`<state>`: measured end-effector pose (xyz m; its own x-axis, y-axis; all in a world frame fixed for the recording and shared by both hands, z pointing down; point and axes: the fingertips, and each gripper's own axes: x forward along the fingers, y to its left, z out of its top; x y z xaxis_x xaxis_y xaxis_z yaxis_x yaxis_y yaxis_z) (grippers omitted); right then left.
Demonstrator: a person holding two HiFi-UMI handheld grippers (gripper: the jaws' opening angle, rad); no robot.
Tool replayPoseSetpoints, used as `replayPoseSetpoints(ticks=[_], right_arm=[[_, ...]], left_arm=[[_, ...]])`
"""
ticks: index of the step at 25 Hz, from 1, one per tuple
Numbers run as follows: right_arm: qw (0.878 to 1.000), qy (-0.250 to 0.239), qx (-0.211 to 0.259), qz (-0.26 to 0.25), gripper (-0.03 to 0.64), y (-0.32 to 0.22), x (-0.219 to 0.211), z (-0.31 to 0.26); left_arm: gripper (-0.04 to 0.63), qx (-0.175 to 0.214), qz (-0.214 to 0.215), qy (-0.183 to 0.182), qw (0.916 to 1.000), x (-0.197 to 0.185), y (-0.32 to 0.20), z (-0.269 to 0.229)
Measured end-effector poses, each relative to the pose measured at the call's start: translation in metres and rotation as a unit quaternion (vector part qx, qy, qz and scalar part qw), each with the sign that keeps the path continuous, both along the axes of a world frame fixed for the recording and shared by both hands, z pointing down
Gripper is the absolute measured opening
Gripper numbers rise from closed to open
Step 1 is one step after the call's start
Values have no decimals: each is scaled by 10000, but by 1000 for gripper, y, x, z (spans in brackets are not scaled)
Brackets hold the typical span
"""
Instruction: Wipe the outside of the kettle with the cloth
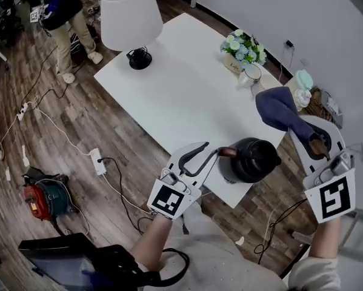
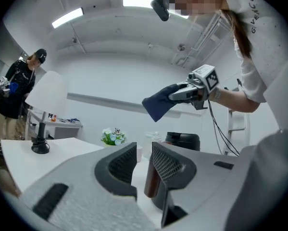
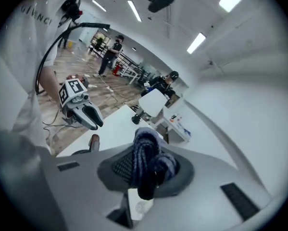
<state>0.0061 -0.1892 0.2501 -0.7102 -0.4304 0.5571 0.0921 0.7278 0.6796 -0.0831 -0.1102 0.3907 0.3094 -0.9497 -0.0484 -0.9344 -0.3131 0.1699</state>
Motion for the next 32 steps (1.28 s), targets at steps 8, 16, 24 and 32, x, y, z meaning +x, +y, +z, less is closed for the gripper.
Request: replayPoseSetpoints(ticks=[8,16,24,32], right_arm=[[9852,-800,-9,1515,63,109,21,93],[9818,-273,492,1812,63,131,10,174],[9822,-331,122,1845,63,140,7,237],[9773,5,-914,1911,62,153,20,296]], left_arm=[[104,122,468,-382,9981,15,4,1],[104,81,917,-482,9946,46,19,12],[104,-94,1112,-964,9891,49,26,44],[104,-396,864,-844,9919,33,42,62]])
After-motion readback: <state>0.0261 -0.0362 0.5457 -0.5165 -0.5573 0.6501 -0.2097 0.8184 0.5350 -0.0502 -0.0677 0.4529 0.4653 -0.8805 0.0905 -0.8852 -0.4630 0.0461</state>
